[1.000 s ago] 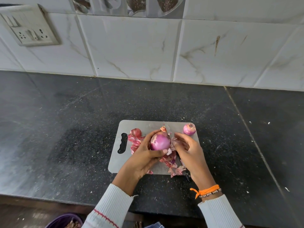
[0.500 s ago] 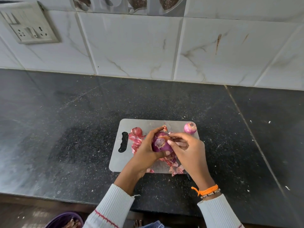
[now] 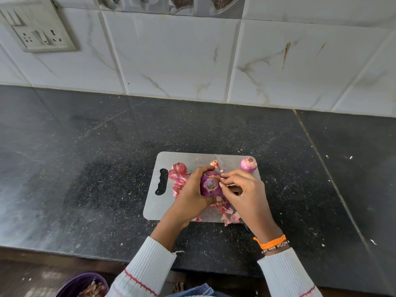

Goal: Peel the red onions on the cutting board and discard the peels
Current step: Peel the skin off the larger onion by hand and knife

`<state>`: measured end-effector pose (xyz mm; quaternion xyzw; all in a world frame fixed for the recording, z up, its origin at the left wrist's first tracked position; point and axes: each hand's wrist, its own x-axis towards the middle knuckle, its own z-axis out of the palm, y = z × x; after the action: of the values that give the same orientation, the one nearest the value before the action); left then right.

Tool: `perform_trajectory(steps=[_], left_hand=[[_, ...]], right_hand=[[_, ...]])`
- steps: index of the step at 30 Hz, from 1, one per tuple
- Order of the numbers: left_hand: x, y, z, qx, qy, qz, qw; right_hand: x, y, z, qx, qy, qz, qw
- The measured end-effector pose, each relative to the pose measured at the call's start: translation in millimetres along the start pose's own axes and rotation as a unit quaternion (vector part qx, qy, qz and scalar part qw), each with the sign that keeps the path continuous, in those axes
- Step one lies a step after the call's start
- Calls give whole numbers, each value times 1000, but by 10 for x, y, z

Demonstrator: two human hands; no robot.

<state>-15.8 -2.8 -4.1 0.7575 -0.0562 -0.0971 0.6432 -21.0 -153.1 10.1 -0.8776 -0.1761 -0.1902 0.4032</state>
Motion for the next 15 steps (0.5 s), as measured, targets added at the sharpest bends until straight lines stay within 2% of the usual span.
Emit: perform_trajectory(steps=[6, 9, 12, 15], left_hand=[[-16, -1, -24, -19, -2, -8, 1000], [-26, 15, -20, -39, -5, -21, 999], [-29, 18, -28, -45, 0, -32, 998], [-29, 17, -30, -43, -2, -30, 999]], right_hand=[[-22, 17, 58, 1, 11, 15, 1000], [-13, 38, 35, 27, 27, 50, 998], [-11, 50, 10, 78, 3, 76, 994], [-14, 59, 25, 66, -14, 67, 995]])
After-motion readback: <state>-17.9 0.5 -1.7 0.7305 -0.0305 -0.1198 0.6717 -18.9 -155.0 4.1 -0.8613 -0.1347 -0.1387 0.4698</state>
